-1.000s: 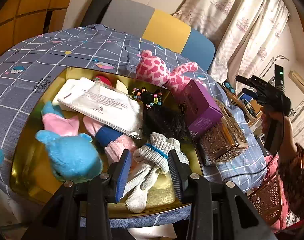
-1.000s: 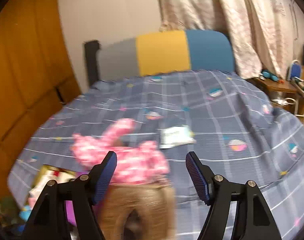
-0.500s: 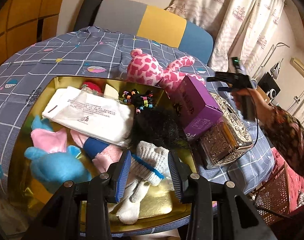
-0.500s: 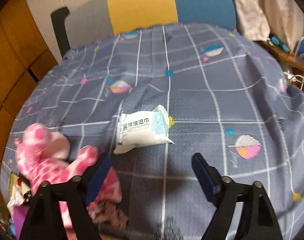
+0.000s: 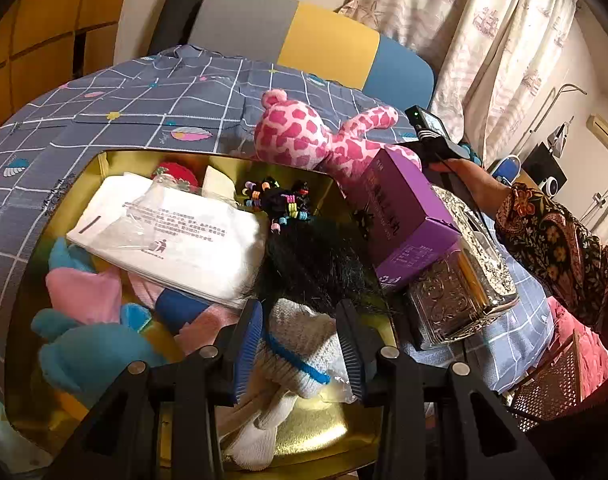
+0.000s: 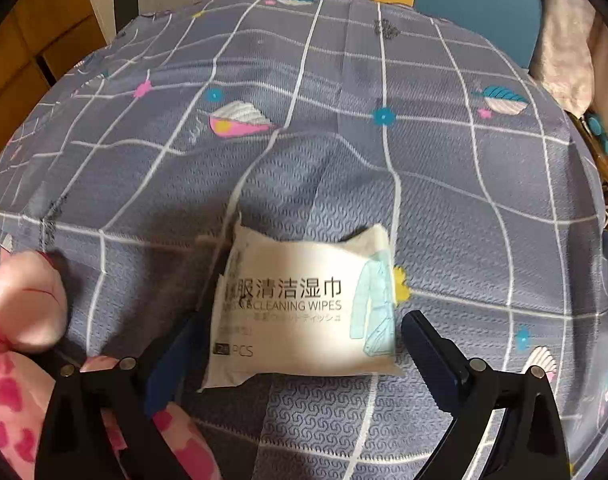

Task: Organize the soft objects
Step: 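Grasp the white cleaning-wipes packet on the bed with the right tool, then grasp the pink scrunchie beside the plush giraffe with the left tool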

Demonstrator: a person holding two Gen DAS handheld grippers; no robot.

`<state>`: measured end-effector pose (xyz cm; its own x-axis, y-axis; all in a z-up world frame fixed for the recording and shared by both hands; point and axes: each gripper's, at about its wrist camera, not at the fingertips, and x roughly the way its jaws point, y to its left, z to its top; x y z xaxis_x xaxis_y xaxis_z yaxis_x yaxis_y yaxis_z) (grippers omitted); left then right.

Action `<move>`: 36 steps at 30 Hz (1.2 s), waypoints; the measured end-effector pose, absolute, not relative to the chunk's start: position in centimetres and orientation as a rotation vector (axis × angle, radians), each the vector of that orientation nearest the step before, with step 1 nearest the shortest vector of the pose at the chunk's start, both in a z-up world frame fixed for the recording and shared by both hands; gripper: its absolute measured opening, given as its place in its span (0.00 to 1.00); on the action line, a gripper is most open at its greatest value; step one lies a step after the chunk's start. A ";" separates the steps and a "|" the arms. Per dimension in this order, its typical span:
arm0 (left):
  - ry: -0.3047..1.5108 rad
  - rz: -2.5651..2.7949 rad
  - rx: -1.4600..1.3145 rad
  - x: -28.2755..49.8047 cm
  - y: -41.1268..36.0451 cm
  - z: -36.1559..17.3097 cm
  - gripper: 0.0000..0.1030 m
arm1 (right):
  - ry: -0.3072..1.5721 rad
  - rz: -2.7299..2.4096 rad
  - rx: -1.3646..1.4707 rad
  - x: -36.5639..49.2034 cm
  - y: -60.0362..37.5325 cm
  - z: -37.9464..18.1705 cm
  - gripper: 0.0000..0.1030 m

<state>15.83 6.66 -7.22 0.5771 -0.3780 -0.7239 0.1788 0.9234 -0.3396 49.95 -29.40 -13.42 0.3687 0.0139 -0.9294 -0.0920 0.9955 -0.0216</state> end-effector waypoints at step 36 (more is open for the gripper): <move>1.450 -0.640 -0.375 40.8 -17.1 -2.4 0.45 | 0.900 0.020 0.322 30.3 -42.1 -10.3 0.78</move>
<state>40.80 -17.08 -2.44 -0.0023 -0.6091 -0.7931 0.1758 0.7805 -0.5999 30.26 -42.06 -10.25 0.6251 0.1518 -0.7656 0.1168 0.9517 0.2841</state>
